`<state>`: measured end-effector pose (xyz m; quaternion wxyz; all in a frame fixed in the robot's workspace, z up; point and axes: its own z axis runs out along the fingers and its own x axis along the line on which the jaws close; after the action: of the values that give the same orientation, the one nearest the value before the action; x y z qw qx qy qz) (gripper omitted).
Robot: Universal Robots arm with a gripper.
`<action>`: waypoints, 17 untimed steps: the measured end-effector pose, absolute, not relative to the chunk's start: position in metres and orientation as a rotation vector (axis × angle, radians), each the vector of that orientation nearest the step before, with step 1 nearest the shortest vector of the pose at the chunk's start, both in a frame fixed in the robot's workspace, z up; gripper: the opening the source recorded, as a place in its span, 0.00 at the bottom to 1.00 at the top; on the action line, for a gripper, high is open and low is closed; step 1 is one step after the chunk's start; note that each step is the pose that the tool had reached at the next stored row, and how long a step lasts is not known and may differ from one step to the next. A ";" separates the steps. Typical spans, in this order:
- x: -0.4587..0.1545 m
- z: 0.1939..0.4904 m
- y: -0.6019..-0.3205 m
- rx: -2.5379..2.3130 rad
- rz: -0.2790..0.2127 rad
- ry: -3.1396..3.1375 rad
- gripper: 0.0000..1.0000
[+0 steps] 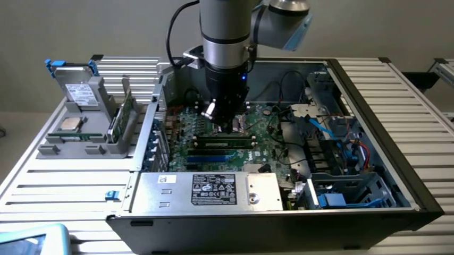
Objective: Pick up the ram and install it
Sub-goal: 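Press down the ram until it locks into place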
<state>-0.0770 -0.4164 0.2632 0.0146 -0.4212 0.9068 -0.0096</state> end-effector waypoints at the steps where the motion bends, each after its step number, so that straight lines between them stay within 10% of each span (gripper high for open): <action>1: -0.077 0.263 -0.416 -1.289 -0.030 2.833 0.11; 17: -0.077 0.263 -0.416 -0.919 -0.036 2.976 0.11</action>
<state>-0.0770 -0.4164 0.2632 0.0131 -0.2951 0.9553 -0.0115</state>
